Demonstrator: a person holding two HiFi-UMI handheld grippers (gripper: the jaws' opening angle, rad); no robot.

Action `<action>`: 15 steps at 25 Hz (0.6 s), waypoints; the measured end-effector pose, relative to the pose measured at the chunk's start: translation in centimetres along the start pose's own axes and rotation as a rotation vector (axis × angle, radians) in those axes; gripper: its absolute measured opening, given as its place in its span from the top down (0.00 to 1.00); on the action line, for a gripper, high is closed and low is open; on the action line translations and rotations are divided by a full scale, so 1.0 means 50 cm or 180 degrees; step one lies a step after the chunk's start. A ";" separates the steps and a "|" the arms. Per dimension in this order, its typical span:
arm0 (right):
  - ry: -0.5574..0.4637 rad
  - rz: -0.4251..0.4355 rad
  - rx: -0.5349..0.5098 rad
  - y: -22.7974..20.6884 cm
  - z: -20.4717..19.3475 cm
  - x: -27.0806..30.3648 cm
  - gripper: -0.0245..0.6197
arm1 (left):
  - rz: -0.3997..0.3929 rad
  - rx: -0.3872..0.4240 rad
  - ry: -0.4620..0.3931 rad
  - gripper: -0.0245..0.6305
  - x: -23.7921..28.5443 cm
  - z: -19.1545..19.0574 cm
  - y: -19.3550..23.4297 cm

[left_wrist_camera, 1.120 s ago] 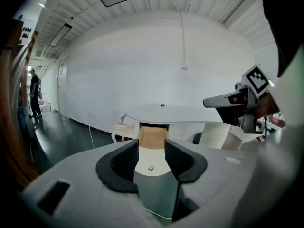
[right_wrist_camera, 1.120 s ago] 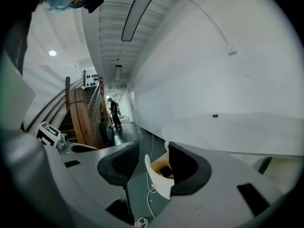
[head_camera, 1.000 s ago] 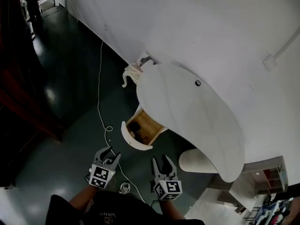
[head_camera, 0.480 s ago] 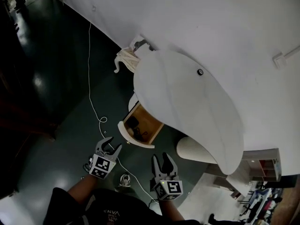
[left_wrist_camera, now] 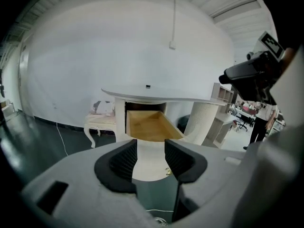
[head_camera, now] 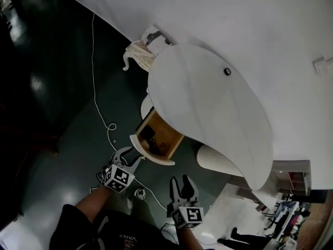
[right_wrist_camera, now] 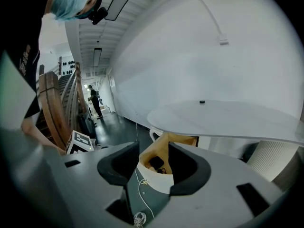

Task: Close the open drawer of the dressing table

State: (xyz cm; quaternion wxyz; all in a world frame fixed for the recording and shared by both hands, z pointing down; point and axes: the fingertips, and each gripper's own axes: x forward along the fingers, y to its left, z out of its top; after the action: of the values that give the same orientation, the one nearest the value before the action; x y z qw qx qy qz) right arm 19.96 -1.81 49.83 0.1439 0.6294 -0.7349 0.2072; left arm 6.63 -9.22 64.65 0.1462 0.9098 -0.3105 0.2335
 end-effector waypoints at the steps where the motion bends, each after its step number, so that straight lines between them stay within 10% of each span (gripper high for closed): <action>1: 0.0014 0.0010 0.0003 0.002 -0.004 0.006 0.66 | -0.0007 0.0000 0.0006 0.70 0.008 -0.003 0.003; 15: 0.0080 0.0068 -0.0046 0.015 -0.035 0.070 0.66 | -0.0194 0.0175 0.0217 0.66 0.067 -0.055 -0.001</action>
State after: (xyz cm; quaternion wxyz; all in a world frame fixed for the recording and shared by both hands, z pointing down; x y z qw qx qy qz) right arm 18.55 -3.89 52.90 0.1555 0.6179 -0.7412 0.2113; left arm 8.08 -9.71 68.68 0.1387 0.9140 -0.2711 0.2682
